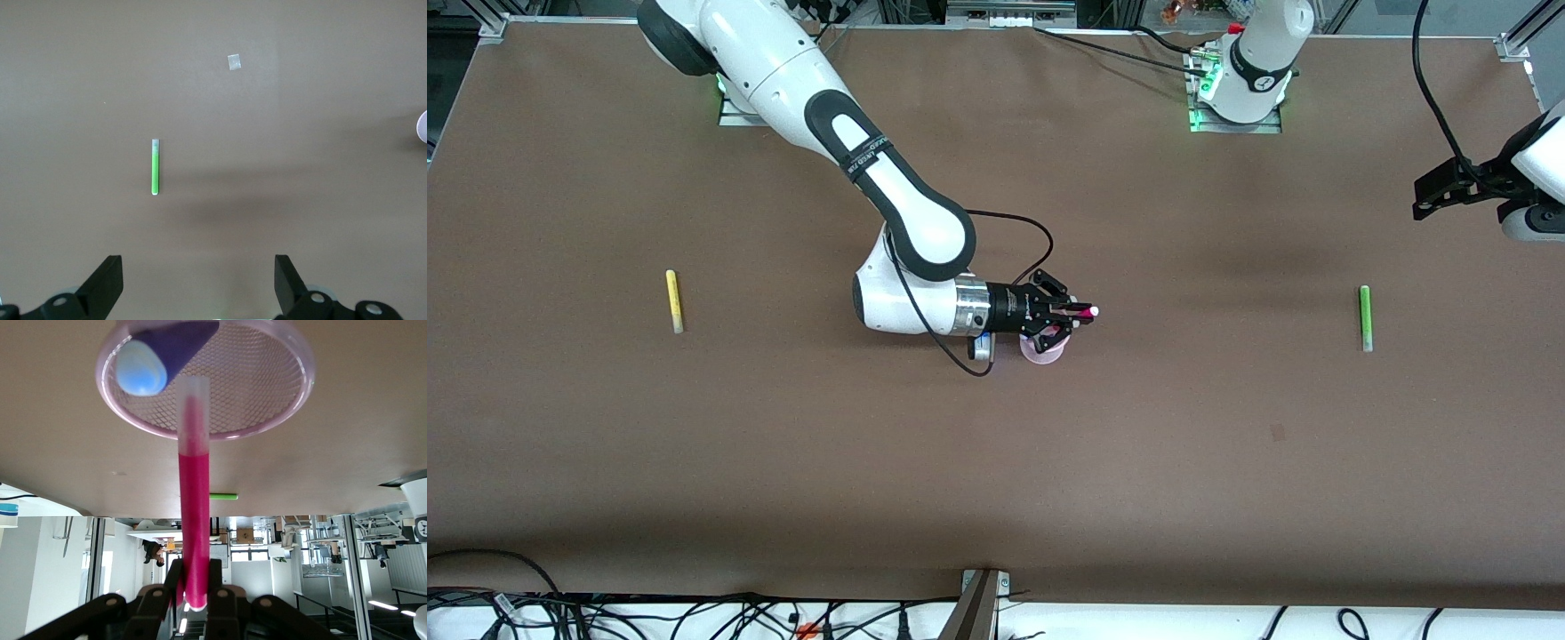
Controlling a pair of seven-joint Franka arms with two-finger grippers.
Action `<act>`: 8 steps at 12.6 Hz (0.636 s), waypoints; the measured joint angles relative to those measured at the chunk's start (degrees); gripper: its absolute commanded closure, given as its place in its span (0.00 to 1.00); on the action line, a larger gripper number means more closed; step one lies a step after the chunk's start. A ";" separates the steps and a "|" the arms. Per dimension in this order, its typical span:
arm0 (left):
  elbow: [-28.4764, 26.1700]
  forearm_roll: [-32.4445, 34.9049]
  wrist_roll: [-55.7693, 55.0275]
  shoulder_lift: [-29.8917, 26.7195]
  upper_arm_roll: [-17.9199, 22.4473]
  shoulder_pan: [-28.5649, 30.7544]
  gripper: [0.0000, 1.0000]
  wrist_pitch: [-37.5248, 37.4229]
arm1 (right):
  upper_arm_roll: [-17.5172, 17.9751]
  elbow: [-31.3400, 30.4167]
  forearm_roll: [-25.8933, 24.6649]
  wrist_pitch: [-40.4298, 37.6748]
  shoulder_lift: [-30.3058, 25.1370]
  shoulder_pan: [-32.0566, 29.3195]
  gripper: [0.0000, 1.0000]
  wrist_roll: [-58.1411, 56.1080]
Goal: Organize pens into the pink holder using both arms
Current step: 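Lower the pink highlighter into the cup and open the right gripper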
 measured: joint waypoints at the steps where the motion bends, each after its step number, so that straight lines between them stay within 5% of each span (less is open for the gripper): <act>1: 0.01 0.00 -0.01 0.00 -0.08 -0.02 0.00 -0.61 | 0.00 -0.03 1.39 0.65 0.03 0.19 1.00 0.00; 8: 2.55 0.00 -0.05 -0.18 1.64 0.53 0.00 -2.27 | -0.07 -1.66 5.60 1.49 0.34 0.61 0.99 0.04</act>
